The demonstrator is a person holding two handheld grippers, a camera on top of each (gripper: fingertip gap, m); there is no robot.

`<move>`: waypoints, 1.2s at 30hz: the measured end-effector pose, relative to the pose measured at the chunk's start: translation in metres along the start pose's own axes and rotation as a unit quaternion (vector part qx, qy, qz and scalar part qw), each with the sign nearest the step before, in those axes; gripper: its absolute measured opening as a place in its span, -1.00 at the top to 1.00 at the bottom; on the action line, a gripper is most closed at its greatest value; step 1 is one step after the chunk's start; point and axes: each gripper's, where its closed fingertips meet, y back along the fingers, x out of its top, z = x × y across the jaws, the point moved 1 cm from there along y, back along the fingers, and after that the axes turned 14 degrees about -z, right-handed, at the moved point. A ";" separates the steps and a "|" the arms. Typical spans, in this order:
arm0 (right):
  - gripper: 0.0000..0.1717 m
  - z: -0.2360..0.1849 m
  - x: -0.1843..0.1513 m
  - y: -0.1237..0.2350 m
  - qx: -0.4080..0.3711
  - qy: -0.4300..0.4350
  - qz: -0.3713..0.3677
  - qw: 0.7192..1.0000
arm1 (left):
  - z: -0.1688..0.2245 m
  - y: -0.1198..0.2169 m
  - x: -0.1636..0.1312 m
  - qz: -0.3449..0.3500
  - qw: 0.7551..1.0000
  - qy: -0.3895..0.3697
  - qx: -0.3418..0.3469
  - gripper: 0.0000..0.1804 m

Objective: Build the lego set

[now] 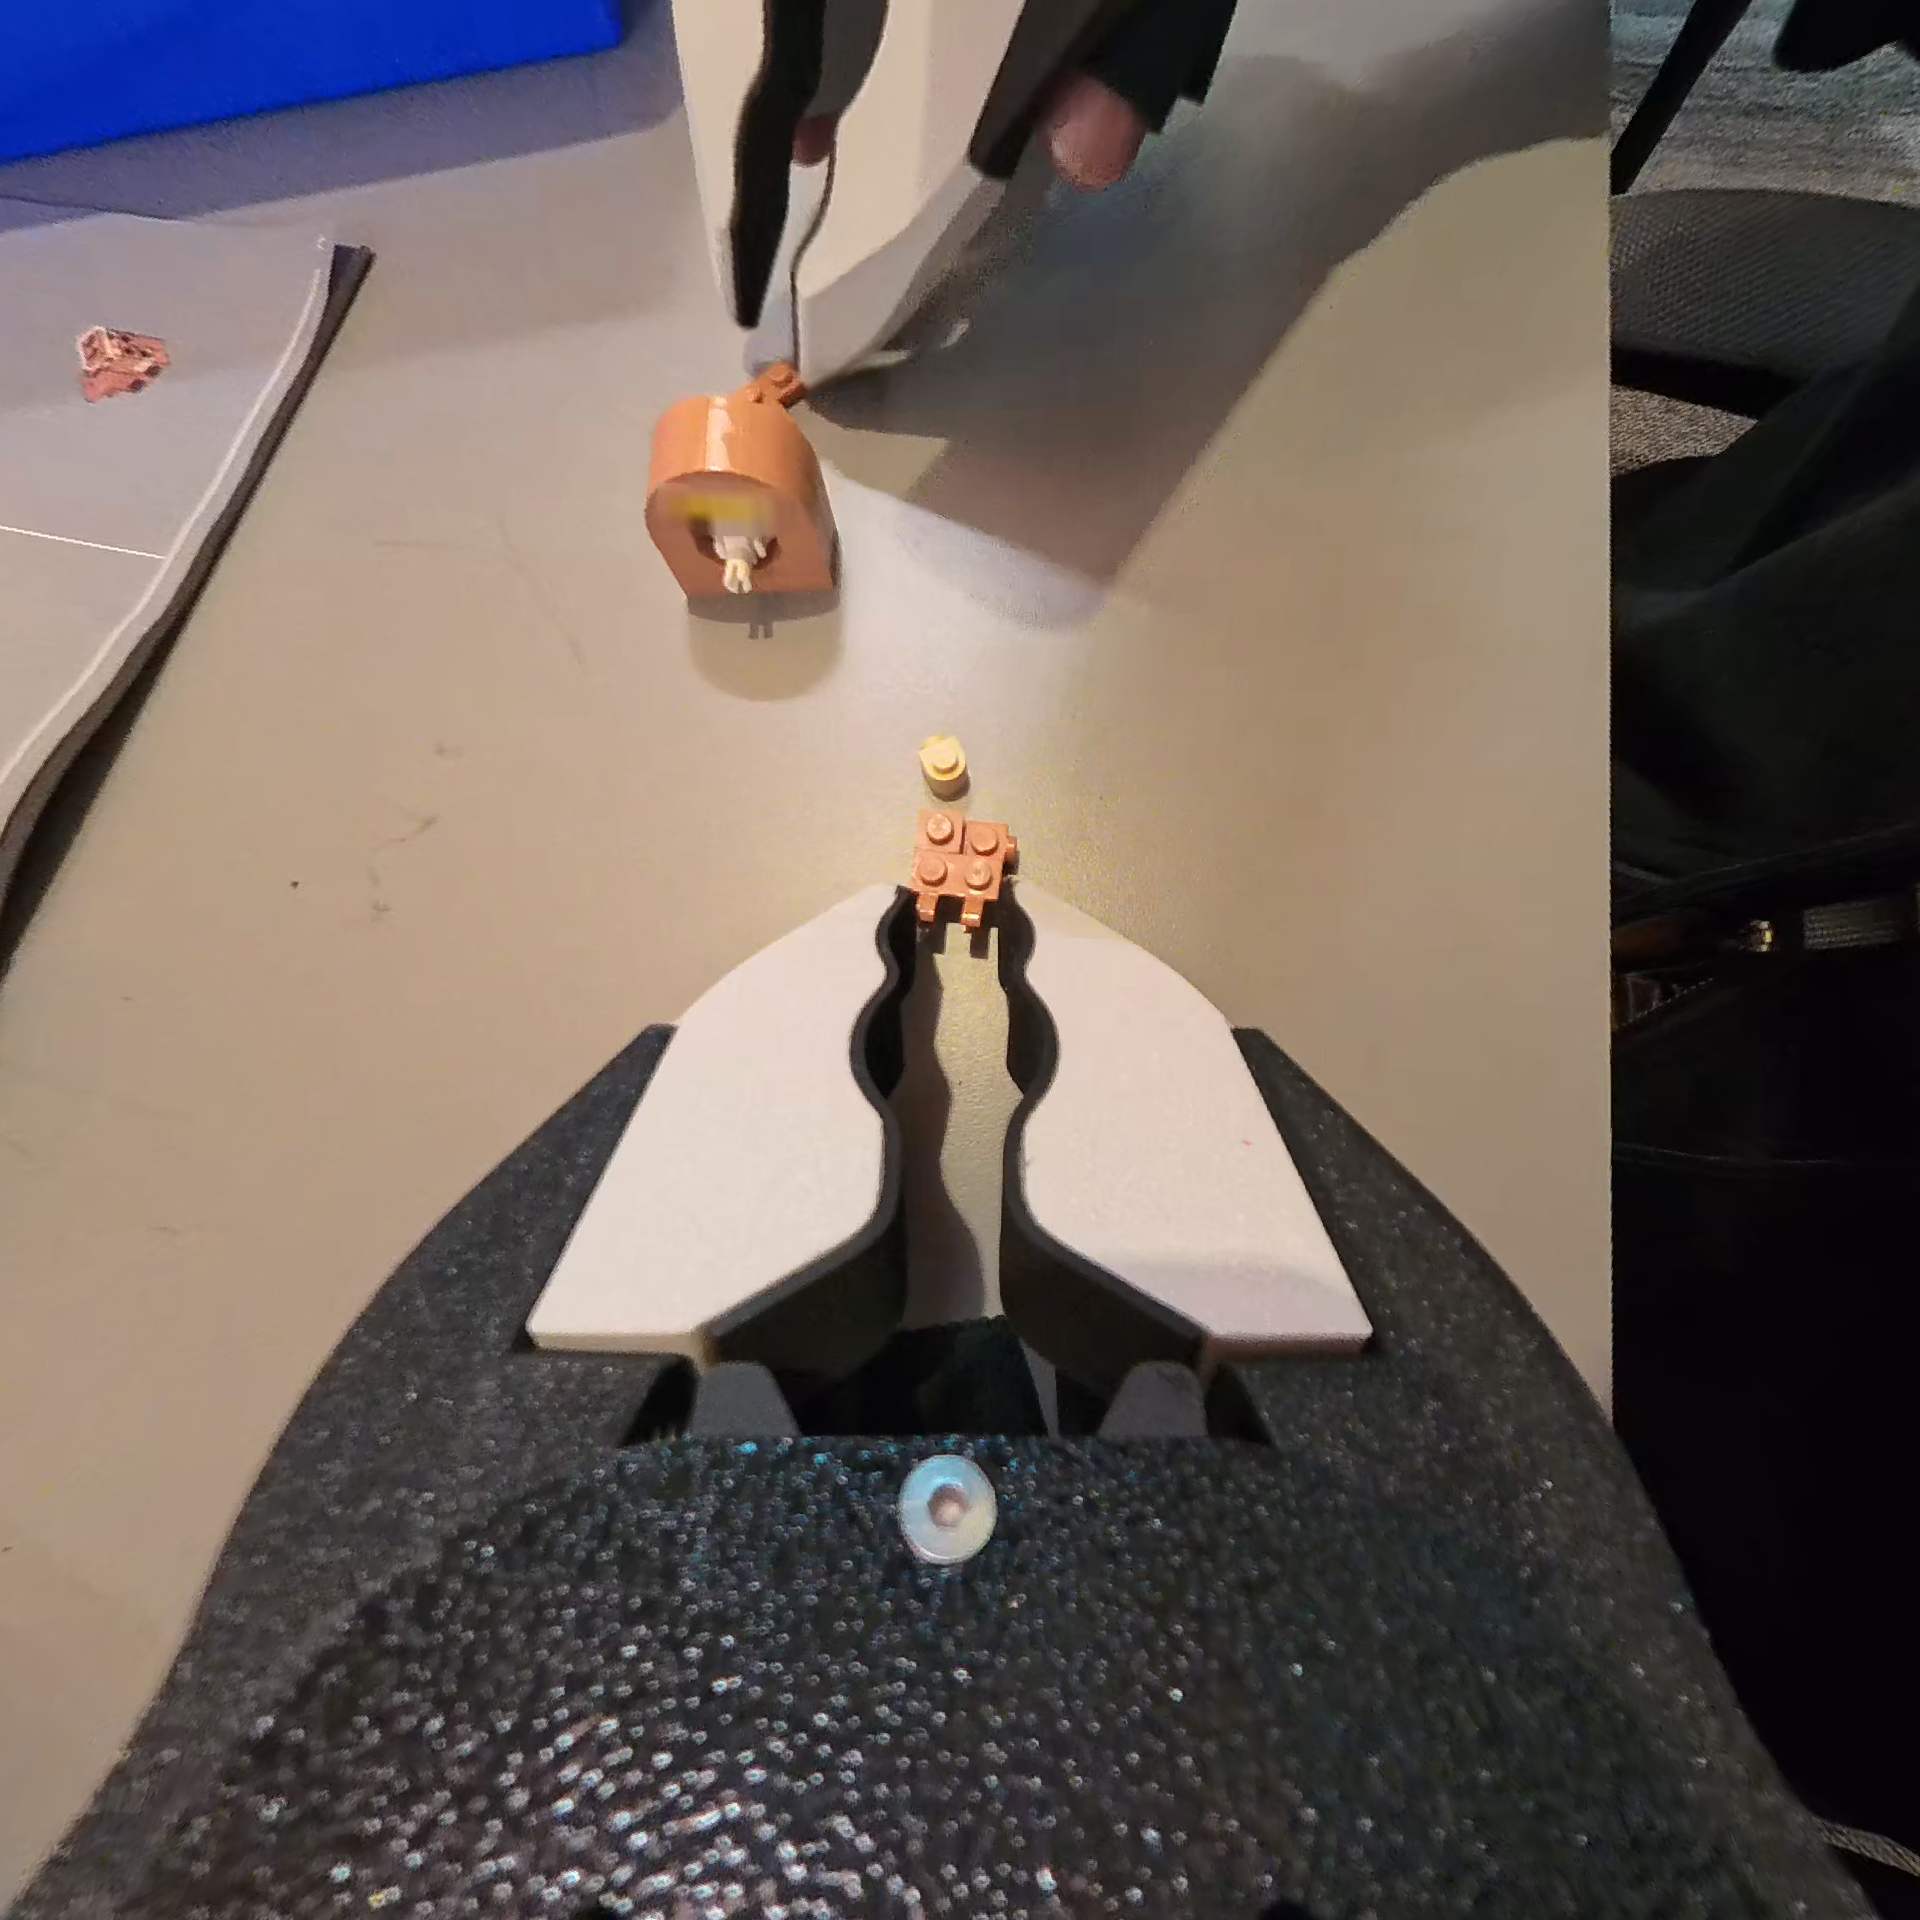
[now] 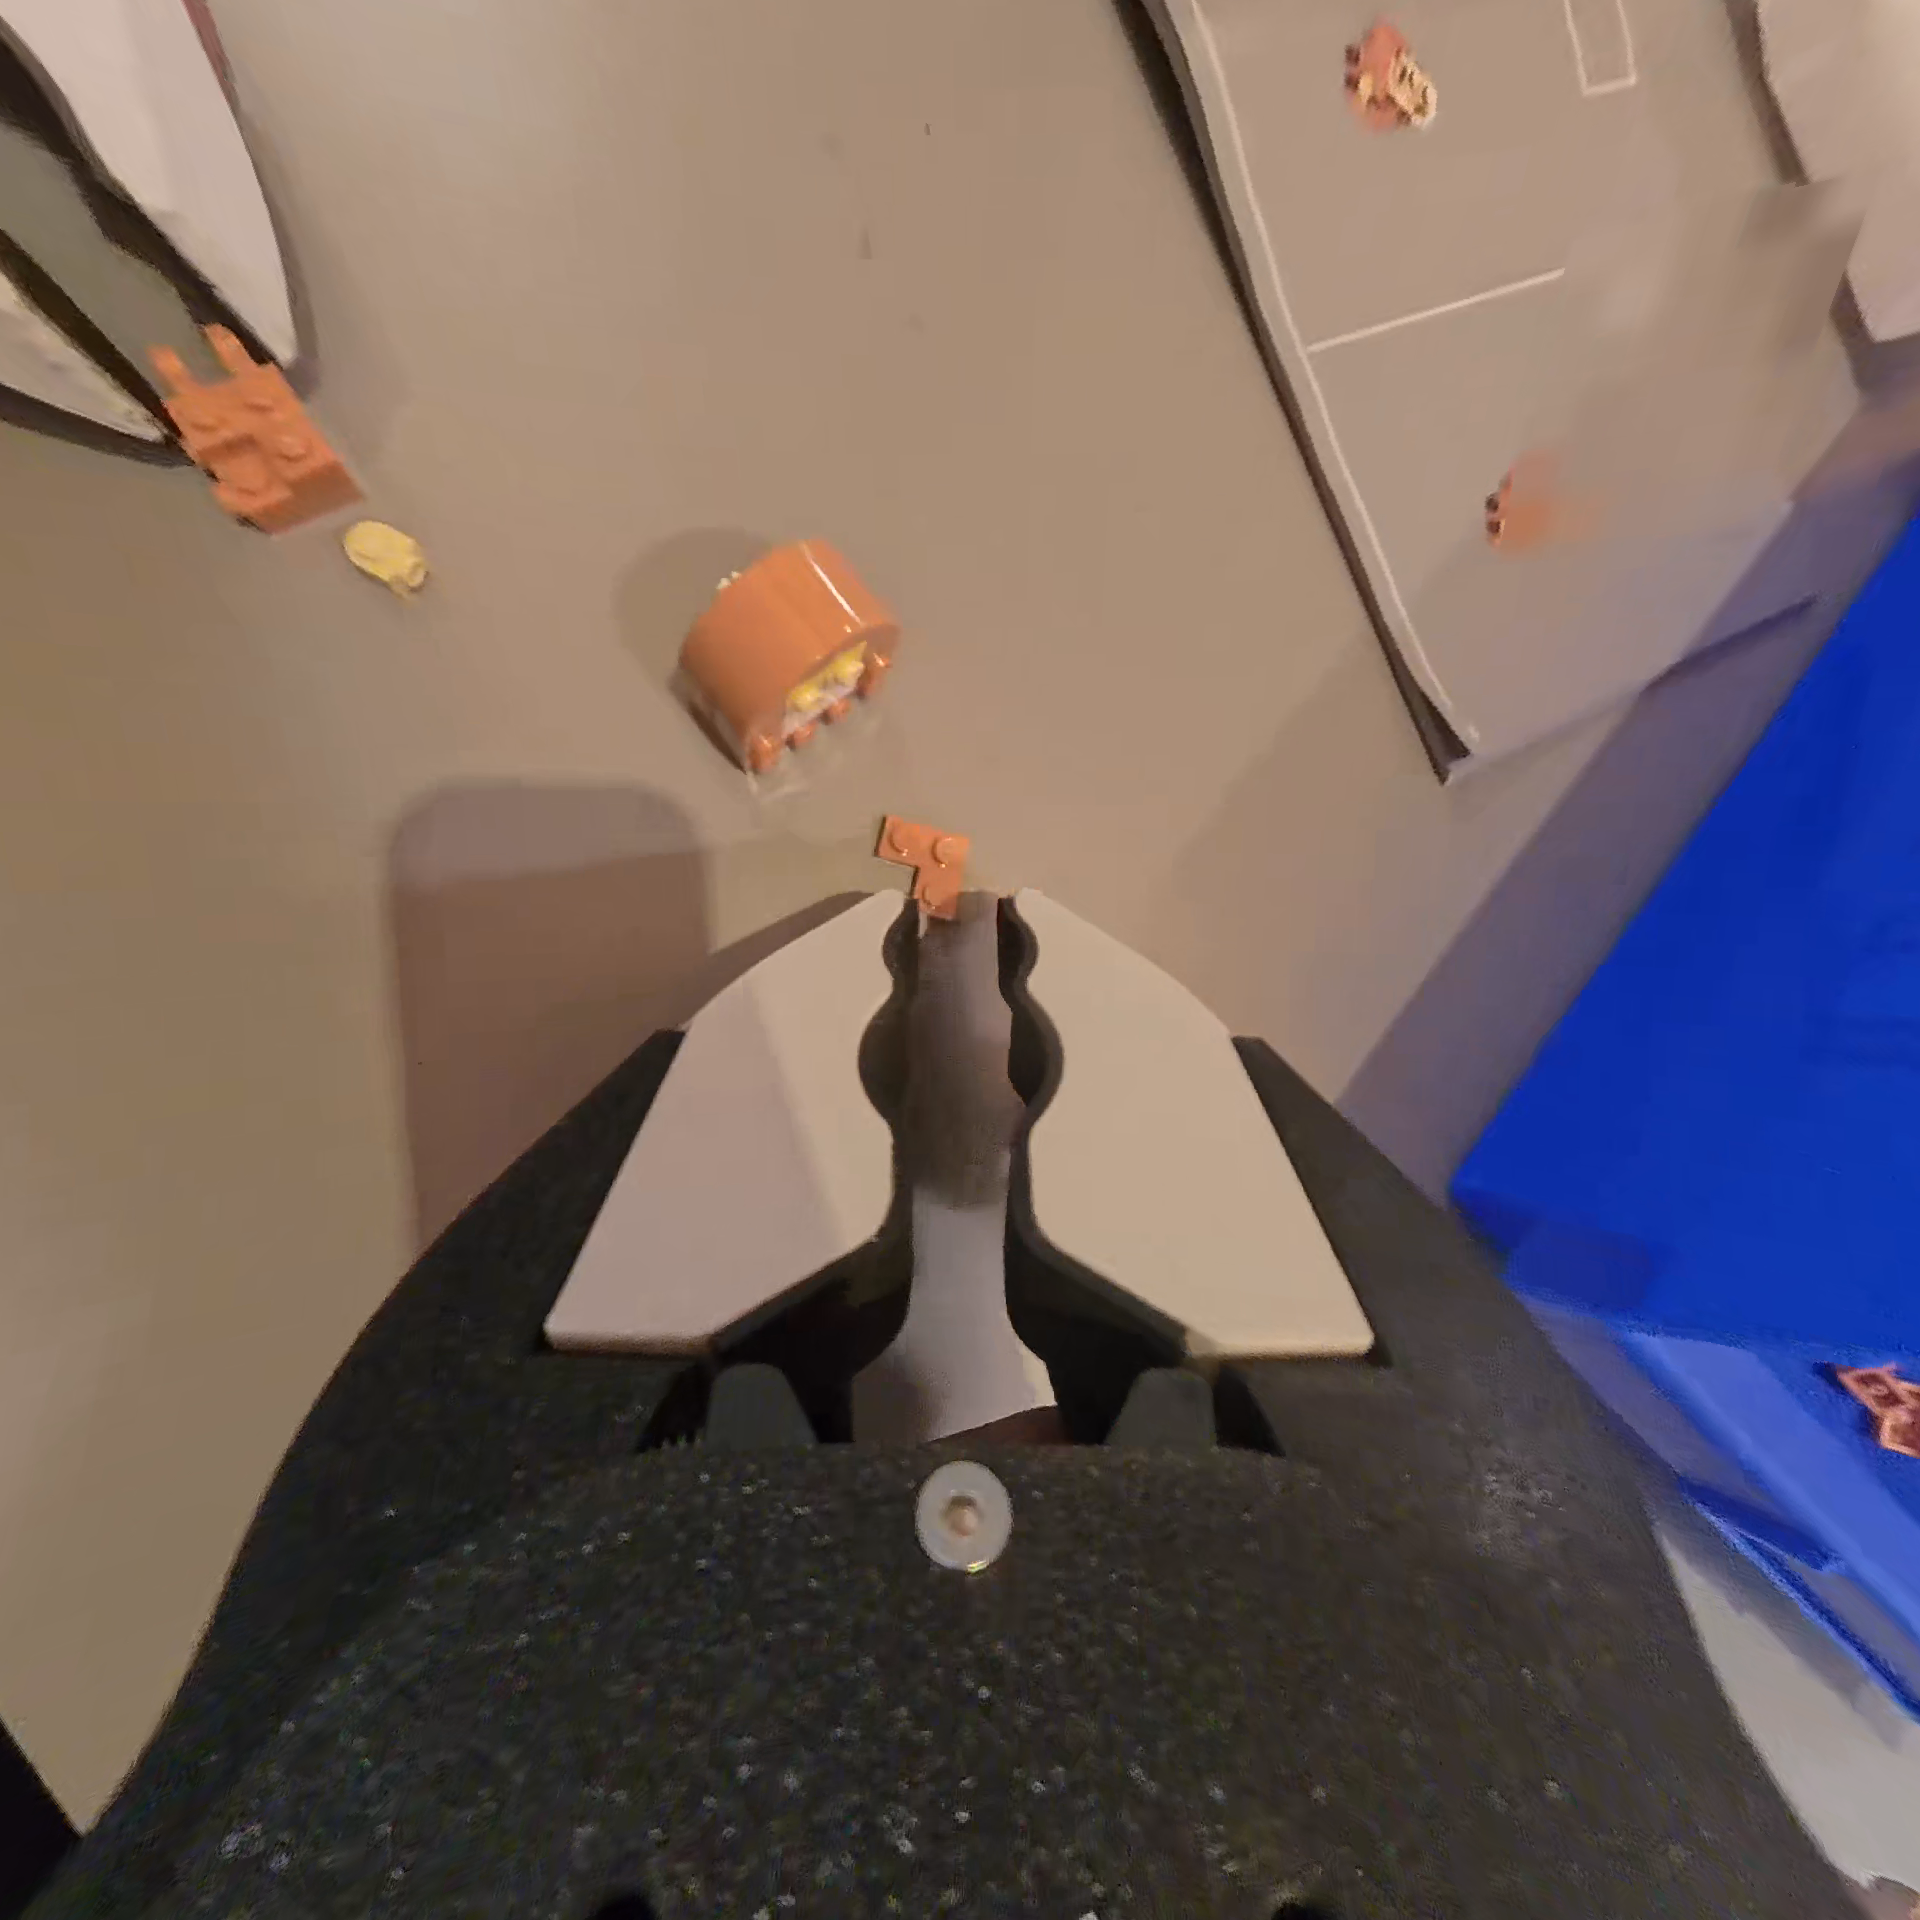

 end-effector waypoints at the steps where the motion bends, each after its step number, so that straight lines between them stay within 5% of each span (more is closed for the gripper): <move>1: 0.85 0.000 0.000 -0.002 0.003 0.000 -0.002 1.000 | 0.000 0.000 0.000 0.000 1.000 0.000 0.000 0.84; 24: 1.00 0.004 0.005 0.000 -0.006 0.021 0.029 0.999 | 0.000 0.000 0.000 0.000 1.000 0.011 -0.015 0.84; 36: 0.76 0.011 0.009 -0.001 0.007 0.119 0.048 0.992 | 0.000 0.000 0.000 -0.001 1.000 0.008 -0.010 0.84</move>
